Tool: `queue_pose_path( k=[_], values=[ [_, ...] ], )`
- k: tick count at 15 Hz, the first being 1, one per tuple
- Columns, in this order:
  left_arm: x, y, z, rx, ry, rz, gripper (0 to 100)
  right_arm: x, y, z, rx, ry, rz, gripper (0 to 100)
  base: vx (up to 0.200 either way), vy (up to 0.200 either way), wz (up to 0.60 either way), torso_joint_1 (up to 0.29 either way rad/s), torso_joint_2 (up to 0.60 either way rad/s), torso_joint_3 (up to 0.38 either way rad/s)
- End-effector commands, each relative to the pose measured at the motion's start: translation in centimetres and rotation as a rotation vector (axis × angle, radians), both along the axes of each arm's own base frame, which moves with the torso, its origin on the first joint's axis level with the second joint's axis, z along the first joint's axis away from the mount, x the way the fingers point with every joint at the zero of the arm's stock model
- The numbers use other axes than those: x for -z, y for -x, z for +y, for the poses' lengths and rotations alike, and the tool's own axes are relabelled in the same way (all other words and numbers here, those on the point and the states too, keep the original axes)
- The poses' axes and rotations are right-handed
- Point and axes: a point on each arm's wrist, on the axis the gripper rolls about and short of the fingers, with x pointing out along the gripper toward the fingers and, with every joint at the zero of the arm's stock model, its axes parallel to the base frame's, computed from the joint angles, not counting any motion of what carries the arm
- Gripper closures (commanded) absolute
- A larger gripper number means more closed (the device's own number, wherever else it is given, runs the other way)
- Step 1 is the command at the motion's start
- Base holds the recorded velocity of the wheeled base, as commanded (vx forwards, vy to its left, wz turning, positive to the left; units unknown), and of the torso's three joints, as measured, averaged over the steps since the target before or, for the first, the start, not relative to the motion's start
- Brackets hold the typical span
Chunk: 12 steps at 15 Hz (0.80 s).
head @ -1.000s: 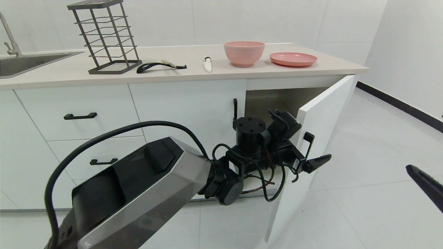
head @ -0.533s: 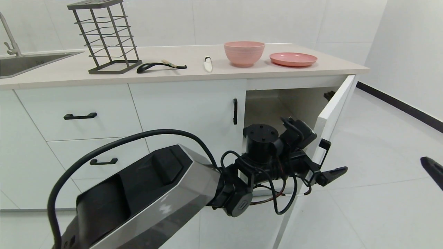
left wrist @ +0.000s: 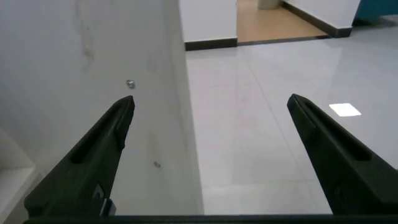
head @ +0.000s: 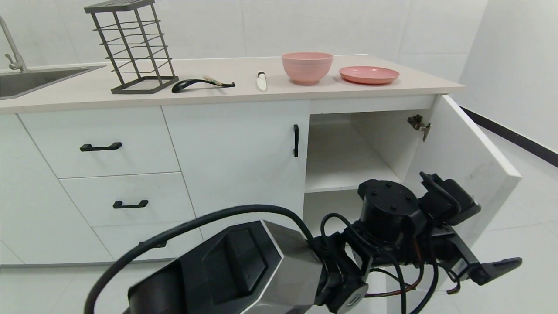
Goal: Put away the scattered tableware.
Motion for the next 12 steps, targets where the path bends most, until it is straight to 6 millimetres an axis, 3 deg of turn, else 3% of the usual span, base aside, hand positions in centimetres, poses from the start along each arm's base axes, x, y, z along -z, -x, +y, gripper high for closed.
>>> queue_pose_path(
  k=[1,2,4,5,8,10,11,12],
  values=[
    [2.1,3.0,-4.1,0.085,0.023,0.023,0,-0.6,0.2,0.0,0.0,0.001,-0.029,0,0.0,0.0,0.0,0.0,0.0,0.0],
    [3.9,3.5,-4.7,0.097,-0.024,0.062,0,-0.6,0.2,0.0,0.0,0.002,-0.031,0,0.0,0.0,0.0,0.0,0.0,0.0],
    [4.2,2.6,-4.3,0.073,-0.028,0.076,0,-0.5,0.2,0.0,-0.002,0.001,-0.028,0,0.0,0.0,0.0,0.0,0.0,0.0],
    [3.5,1.0,-3.6,0.039,-0.004,0.068,0,-0.5,0.2,0.0,-0.002,0.001,-0.028,0,0.0,0.0,0.0,0.0,0.0,0.0],
    [-3.4,-3.3,0.2,-0.077,0.111,0.008,0,-0.3,0.2,0.0,-0.002,0.001,-0.02,0,0.0,0.0,0.0,0.0,0.0,0.0],
    [-7.9,-4.6,5.5,-0.158,0.099,0.001,0,-0.3,0.2,0.0,-0.003,0.002,-0.017,0,0.0,0.0,0.0,0.0,0.0,0.0],
    [-8.7,-4.7,9.0,-0.204,0.063,0.017,0,0.0,0.3,0.0,-0.003,0.002,-0.008,0,0.0,0.0,0.0,0.0,0.0,0.0],
    [-8.9,-4.5,10.2,-0.218,0.054,0.023,0,0.1,0.3,0.0,-0.003,0.001,-0.003,0,0.0,0.0,0.0,0.0,0.0,0.0]
  ],
)
